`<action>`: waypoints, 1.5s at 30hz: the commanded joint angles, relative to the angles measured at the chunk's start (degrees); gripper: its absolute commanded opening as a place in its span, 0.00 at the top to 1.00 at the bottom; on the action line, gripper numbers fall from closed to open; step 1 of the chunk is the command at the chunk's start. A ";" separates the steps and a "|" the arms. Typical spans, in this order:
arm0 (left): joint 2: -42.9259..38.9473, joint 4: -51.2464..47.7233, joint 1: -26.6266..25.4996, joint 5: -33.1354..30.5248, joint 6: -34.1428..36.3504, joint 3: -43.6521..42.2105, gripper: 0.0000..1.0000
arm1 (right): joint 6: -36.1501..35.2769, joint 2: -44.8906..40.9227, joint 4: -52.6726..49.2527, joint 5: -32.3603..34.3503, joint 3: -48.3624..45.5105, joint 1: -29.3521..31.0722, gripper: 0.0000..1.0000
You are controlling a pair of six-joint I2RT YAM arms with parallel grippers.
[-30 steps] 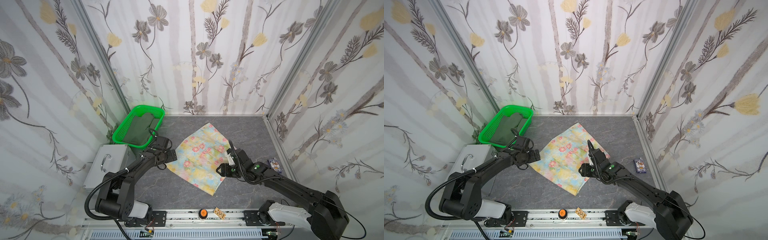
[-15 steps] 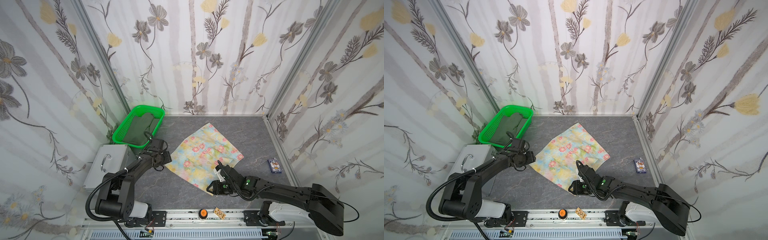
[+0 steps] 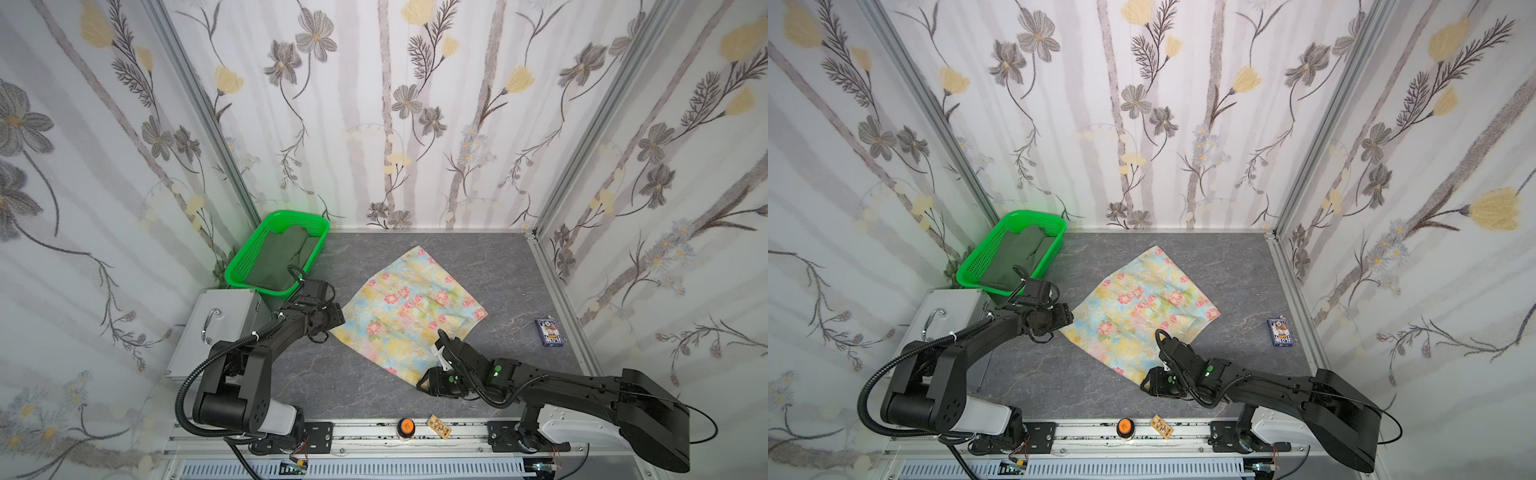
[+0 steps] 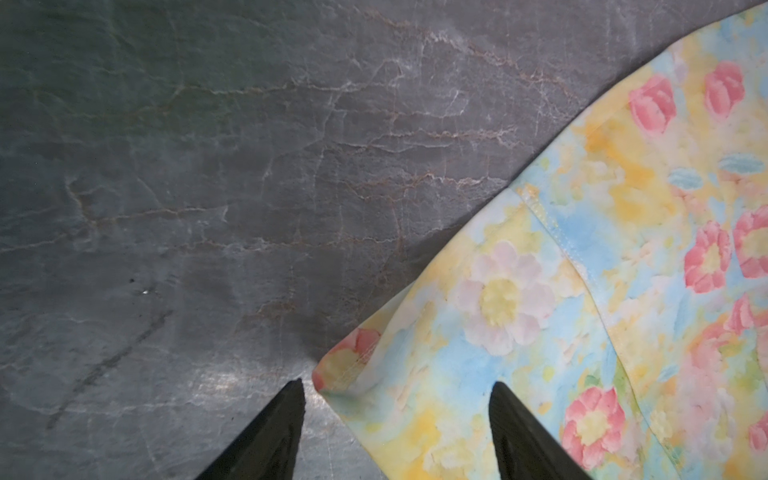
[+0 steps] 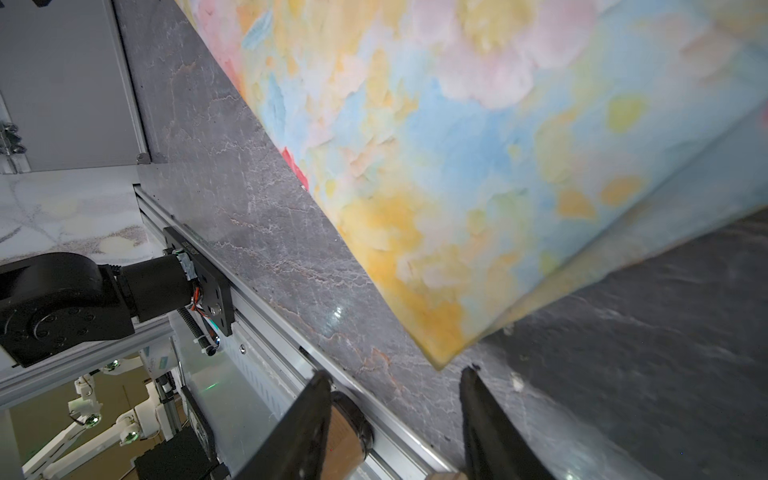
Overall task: Fold and stack the skirts
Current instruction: 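Grasp the skirt's corners nearest the robot with the left and right grippers, then lift the held skirt with both grippers and swing it toward the far wall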
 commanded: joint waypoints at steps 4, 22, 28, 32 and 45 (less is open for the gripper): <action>0.54 1.39 0.19 1.13 0.11 0.21 0.27 | 1.14 4.04 5.58 0.10 1.49 0.17 0.55; -1.66 1.42 0.28 2.06 -1.82 -2.49 0.29 | 1.54 -0.10 -1.54 3.87 2.92 1.88 1.00; -3.93 1.26 0.72 0.05 -2.67 -3.54 0.16 | 3.12 -3.75 -0.79 5.20 -0.46 2.09 1.00; -2.57 0.08 0.72 -1.25 -1.35 -3.25 0.20 | 2.62 -2.39 -0.57 4.47 -0.13 2.09 1.00; 1.06 -1.81 0.72 0.17 0.38 -2.63 0.53 | 0.67 0.70 -0.42 3.33 2.23 1.54 1.00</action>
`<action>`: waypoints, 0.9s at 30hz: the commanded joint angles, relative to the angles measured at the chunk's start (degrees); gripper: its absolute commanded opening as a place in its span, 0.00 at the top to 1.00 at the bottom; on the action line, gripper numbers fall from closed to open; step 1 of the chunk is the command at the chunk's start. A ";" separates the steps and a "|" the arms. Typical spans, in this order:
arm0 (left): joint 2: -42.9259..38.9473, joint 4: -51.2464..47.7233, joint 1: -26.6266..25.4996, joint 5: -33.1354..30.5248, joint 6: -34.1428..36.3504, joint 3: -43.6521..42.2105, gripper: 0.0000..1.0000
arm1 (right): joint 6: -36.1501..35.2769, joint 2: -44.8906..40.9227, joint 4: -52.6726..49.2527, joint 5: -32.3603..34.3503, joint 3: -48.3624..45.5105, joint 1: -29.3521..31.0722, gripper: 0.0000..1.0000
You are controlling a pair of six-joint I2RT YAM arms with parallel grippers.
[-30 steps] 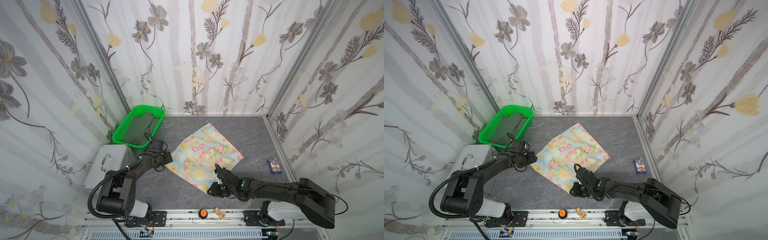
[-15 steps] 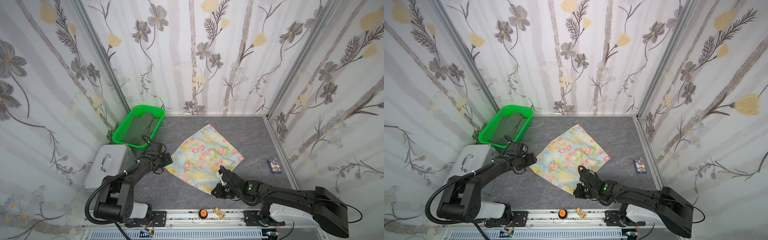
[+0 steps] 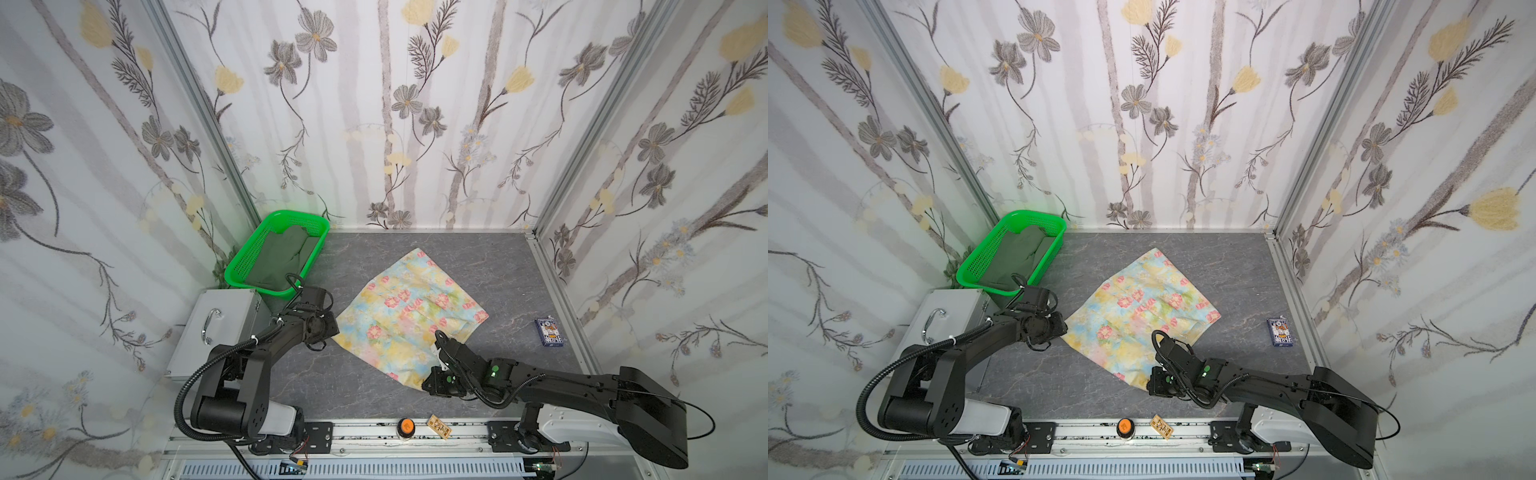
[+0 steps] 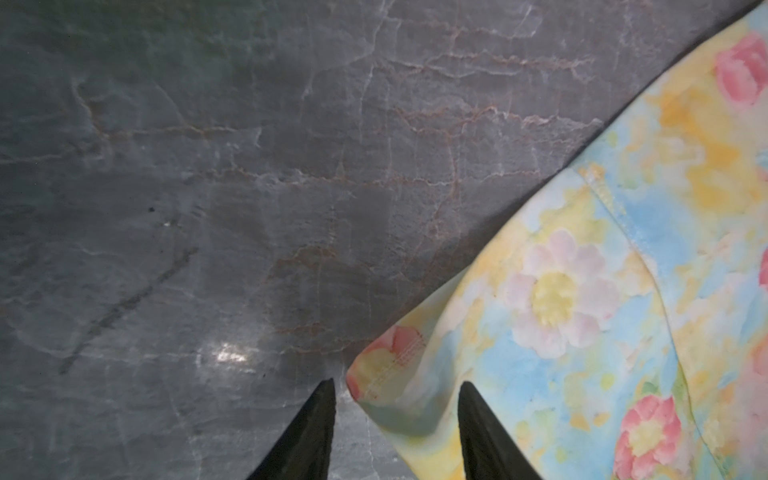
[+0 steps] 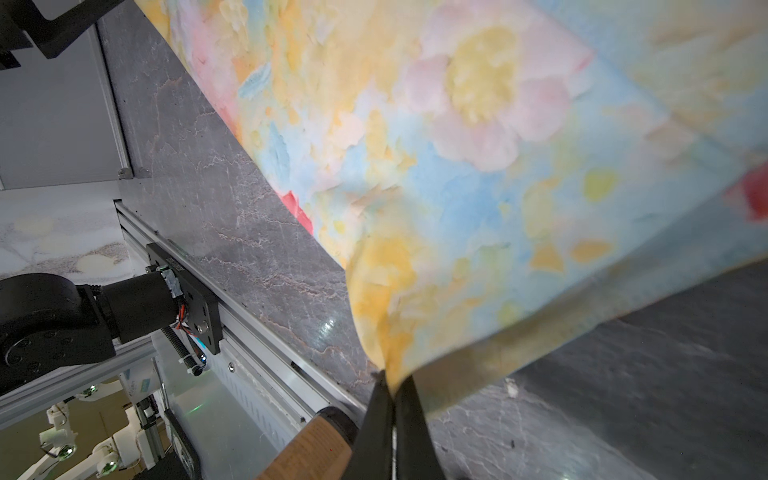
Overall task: Fold and stack the skirts
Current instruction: 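Lift the held skirt with both grippers and swing it toward the far wall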
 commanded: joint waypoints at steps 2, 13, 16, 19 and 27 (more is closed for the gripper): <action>2.63 -0.44 0.07 0.02 1.02 1.71 0.61 | -0.67 -0.21 1.23 -0.30 0.67 -0.42 1.00; -2.70 -1.56 0.07 -1.12 -0.77 8.82 1.00 | -4.41 -13.68 -7.01 0.97 2.45 -11.77 1.00; -5.96 -2.12 0.07 -0.48 -1.88 11.48 1.00 | -7.17 -18.02 -11.76 2.84 3.24 -15.53 1.00; -7.35 -2.64 0.11 1.20 -3.61 14.05 1.00 | -8.88 -20.39 -13.85 1.12 3.70 -21.36 1.00; 2.97 -2.55 0.07 5.46 -5.88 40.34 1.00 | -25.95 -6.95 -15.63 -7.37 31.01 -46.72 1.00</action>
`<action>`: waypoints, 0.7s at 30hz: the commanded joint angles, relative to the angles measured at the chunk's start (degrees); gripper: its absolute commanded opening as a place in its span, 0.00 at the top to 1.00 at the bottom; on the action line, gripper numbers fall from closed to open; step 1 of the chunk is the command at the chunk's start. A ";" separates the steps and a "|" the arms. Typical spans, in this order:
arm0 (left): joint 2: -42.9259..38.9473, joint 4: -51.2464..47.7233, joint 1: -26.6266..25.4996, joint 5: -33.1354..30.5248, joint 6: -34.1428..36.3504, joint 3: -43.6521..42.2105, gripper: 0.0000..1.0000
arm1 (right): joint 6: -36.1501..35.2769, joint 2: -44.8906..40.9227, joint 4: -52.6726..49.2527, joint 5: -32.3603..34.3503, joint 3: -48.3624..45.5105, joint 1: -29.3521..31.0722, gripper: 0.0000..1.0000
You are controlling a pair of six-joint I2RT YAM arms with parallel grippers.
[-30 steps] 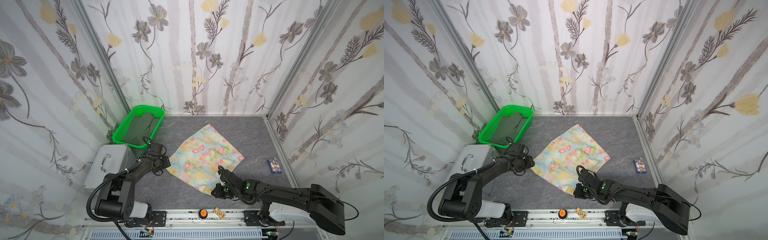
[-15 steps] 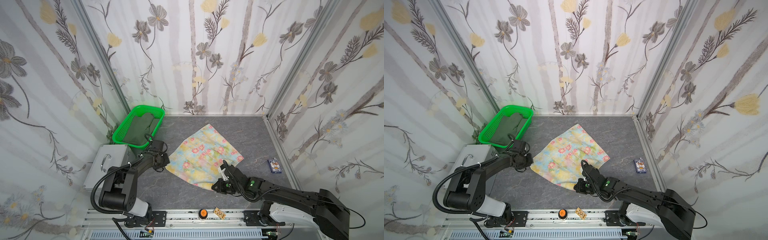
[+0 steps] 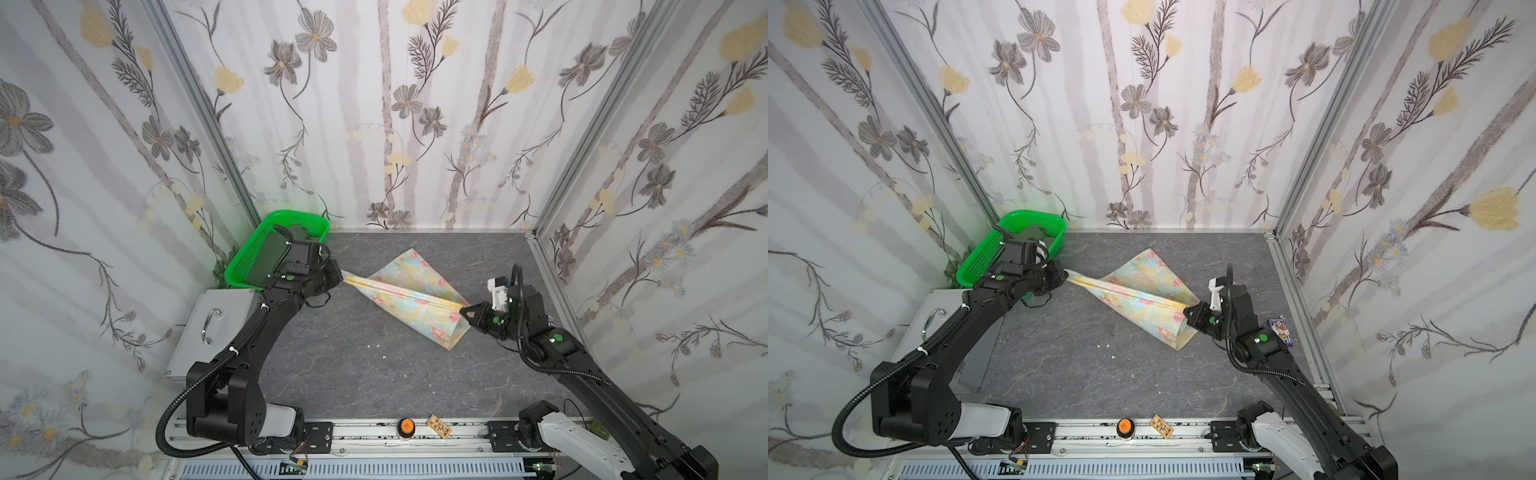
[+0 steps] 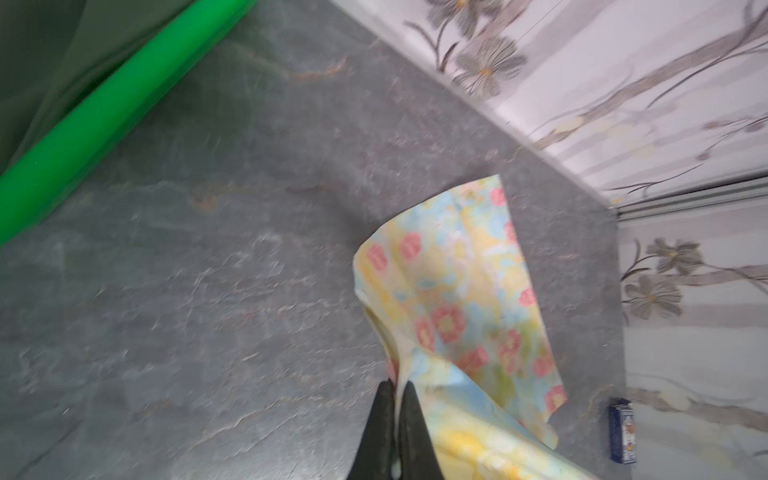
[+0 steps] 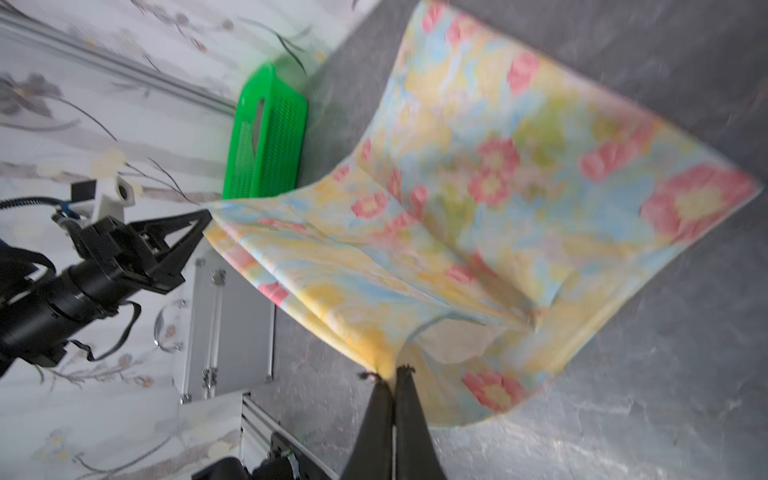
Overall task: Fold and stack the skirts
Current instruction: 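Lift the held skirt with both grippers and swing it toward the far wall, then lower the skirt onto the table with both grippers, folding it over itself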
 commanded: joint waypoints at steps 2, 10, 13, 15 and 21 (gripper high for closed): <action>9.66 2.64 0.33 -2.21 -1.41 19.75 1.00 | -11.96 11.75 -2.10 -2.83 19.56 -8.05 1.00; 22.80 1.67 0.50 2.39 -3.76 55.55 1.00 | -18.18 28.25 -13.94 -4.38 64.41 -12.39 1.00; 17.99 1.58 0.50 3.08 -2.63 50.41 1.00 | -19.87 22.53 -15.84 -4.91 59.60 -12.24 1.00; 13.45 1.58 0.42 4.10 -2.11 42.22 1.00 | -19.84 16.56 -14.12 -5.64 48.91 -11.73 1.00; -3.07 2.00 -1.82 -0.15 -0.29 10.19 1.00 | -14.11 -5.76 -6.41 -1.41 9.73 -5.64 1.00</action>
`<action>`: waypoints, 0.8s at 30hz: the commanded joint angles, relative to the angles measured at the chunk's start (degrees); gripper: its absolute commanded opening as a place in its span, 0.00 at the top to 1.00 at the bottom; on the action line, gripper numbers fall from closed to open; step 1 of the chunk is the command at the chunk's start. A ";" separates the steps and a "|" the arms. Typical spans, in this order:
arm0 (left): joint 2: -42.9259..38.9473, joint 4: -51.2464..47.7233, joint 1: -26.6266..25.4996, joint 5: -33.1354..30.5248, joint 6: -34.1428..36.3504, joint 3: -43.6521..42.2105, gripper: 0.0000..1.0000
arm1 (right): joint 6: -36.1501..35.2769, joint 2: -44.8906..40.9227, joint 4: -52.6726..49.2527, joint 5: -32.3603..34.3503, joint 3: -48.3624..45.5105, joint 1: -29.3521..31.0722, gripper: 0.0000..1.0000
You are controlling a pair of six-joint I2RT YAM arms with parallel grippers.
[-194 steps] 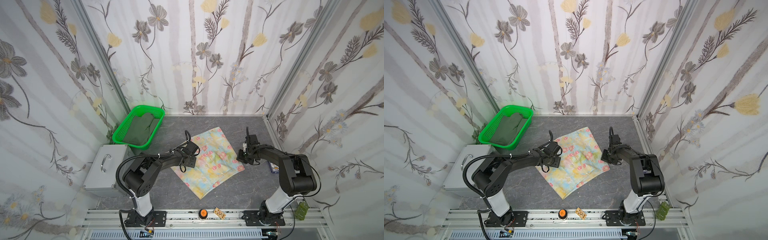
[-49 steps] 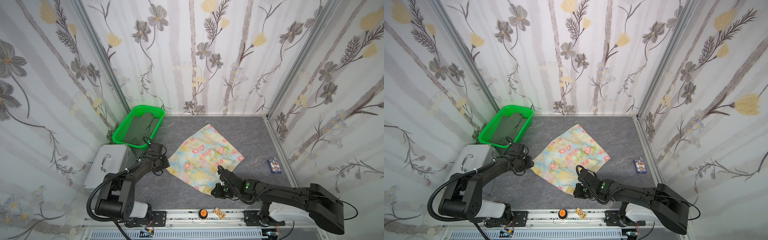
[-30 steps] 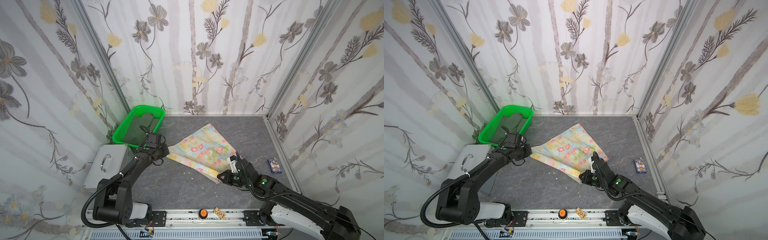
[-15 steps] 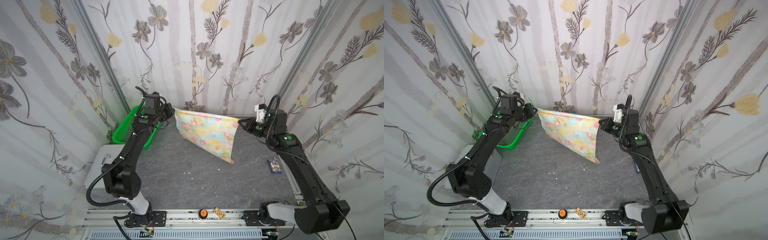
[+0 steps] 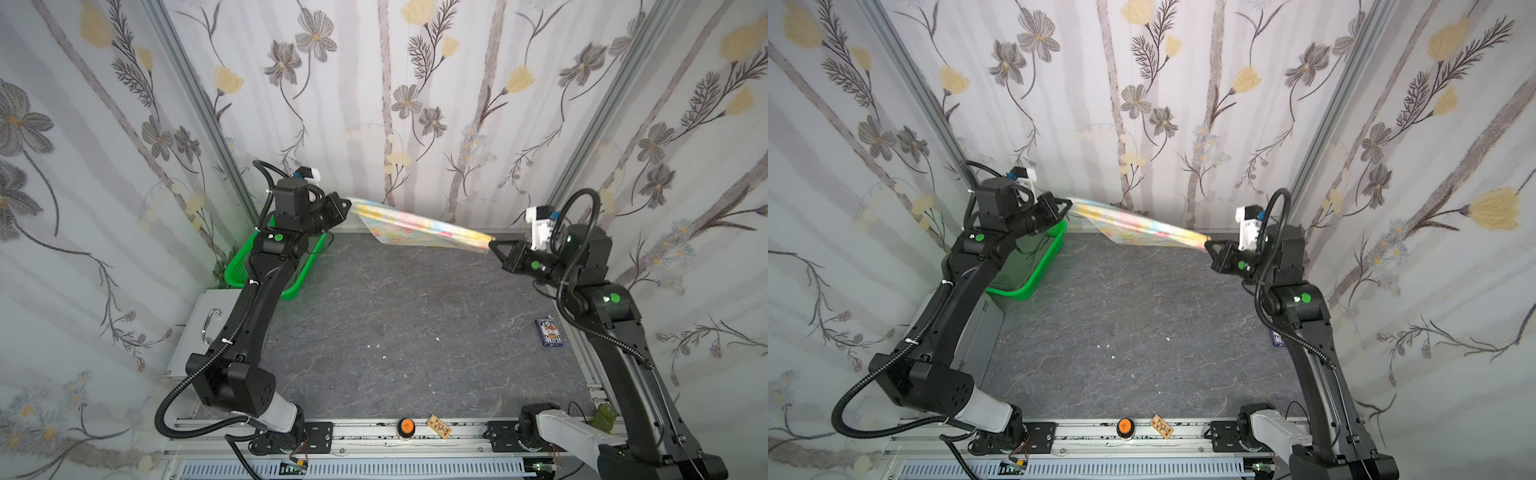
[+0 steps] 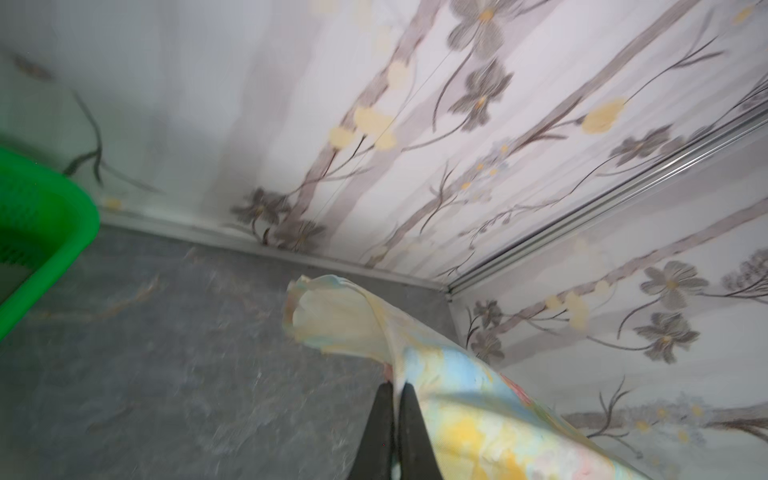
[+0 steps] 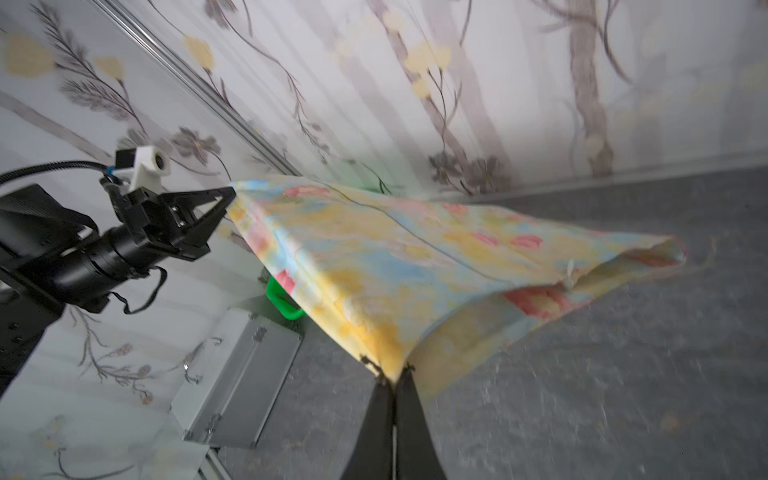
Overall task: Fold and stack the skirts
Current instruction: 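Lower the skirt onto the table with both grippers, folding it over itself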
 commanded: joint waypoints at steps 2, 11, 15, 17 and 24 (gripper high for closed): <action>-10.70 -0.06 -1.12 -8.62 0.72 -18.98 1.00 | 7.96 -12.92 5.00 6.22 -21.49 6.16 1.00; -25.19 -0.12 -2.05 -8.31 -4.66 -46.48 1.00 | 22.41 -33.73 1.23 7.44 -48.21 12.58 1.00; -22.54 -0.15 -2.00 -9.00 -3.43 -44.50 1.00 | 22.39 -29.25 1.23 7.57 -47.99 12.52 1.00; -19.48 -0.15 -2.22 -8.75 -2.84 -41.78 1.00 | 22.74 -24.91 1.91 8.48 -47.38 12.49 1.00; -6.06 0.03 -4.52 -10.95 0.94 -29.62 1.00 | 21.54 -14.40 2.61 12.62 -43.57 8.49 1.00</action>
